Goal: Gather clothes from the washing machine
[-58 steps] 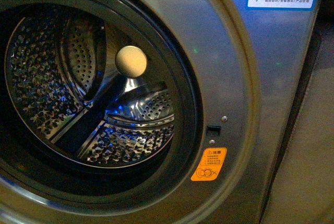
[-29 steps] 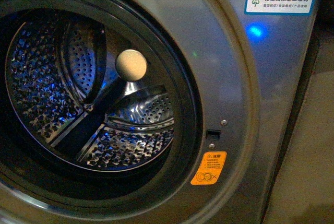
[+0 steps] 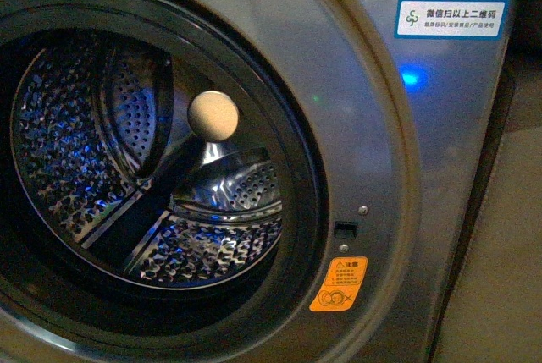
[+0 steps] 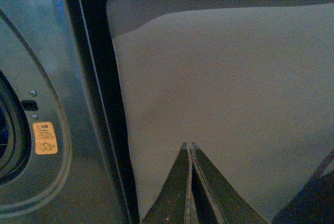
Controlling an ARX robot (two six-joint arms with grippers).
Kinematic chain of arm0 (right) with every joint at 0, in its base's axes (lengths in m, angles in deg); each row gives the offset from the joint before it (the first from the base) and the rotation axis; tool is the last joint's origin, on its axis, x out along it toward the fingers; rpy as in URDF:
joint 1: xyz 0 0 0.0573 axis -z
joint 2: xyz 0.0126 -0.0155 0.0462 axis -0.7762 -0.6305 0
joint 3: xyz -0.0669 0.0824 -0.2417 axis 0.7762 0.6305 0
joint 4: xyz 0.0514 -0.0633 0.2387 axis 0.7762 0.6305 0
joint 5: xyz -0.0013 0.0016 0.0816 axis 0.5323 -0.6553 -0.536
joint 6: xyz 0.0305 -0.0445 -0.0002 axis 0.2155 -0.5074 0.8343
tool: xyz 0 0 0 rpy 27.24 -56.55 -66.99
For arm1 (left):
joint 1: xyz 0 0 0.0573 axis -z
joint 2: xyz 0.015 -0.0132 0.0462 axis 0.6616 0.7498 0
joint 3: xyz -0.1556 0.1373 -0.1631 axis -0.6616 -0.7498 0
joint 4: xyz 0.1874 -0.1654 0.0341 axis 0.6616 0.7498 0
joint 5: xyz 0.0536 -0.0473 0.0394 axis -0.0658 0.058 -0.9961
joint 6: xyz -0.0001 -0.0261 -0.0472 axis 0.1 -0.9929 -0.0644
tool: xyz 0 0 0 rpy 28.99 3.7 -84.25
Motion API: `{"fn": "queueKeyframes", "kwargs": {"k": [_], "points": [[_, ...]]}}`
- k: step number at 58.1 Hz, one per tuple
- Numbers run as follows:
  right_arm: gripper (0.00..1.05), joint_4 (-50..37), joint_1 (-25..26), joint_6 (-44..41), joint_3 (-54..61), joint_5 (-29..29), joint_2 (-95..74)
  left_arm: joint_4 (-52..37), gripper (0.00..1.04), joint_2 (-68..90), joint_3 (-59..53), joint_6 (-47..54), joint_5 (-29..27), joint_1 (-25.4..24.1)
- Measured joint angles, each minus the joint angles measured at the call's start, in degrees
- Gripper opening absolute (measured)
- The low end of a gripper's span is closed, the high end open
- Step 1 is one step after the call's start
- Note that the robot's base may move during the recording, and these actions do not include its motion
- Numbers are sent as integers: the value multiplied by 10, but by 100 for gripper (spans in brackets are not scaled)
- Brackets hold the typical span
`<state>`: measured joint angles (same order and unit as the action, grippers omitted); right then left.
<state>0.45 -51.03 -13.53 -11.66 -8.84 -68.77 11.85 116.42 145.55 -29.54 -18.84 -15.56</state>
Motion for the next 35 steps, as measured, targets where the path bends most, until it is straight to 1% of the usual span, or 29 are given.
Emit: {"fn": "queueKeyframes", "kwargs": {"k": [6, 10, 16, 19, 21, 28, 35], "points": [[2, -1, 0, 0, 18, -1, 18, 19, 98, 14, 32, -1, -43, -9], [2, -1, 0, 0, 24, 0, 21, 20, 98, 19, 48, -4, -63, -32], [2, -1, 0, 0, 24, 0, 22, 22, 98, 11, 42, -17, -68, -76], [2, -1, 0, 0, 24, 0, 22, 21, 98, -3, 21, -24, -67, -102], [2, -1, 0, 0, 24, 0, 22, 21, 98, -22, -6, -30, -64, -128], [2, -1, 0, 0, 24, 0, 22, 30, 98, -96, -116, -67, -88, -217], [2, -1, 0, 0, 24, 0, 22, 21, 98, -140, -198, -97, -101, -264]]}}
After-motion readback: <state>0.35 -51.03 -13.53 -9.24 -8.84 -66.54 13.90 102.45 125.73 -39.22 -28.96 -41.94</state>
